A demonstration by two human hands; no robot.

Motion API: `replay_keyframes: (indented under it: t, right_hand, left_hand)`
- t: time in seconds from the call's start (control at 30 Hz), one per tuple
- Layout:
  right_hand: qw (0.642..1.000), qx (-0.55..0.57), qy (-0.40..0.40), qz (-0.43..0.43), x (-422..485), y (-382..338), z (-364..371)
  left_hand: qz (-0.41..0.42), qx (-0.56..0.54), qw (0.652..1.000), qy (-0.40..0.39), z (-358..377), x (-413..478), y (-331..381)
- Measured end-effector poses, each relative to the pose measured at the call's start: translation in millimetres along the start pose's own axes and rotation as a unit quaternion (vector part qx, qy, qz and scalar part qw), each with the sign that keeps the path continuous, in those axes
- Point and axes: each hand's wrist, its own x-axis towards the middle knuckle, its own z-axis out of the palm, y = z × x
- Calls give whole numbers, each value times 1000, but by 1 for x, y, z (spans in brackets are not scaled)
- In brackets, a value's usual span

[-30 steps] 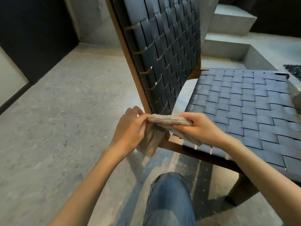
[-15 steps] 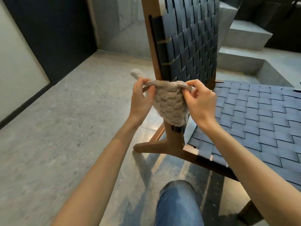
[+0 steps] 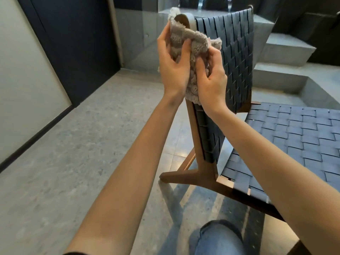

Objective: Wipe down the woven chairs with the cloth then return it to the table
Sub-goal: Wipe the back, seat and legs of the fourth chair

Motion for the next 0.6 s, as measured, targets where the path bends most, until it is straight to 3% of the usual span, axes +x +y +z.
replay_keyframes:
  t: [0.17,0.3,0.6]
  right_hand:
    - [997,-45,16,-62,-14,14,10]
    - [993,-59,-21,-98,-26,39,6]
    - [991,-96,-50,-76,-89,103,-17]
  left_hand:
    - [-20,12,1000,17,-4,-17,-28]
    - [-54,1,998,19,-6,-42,-52]
    - [-132,94,986,20,-17,-111,-111]
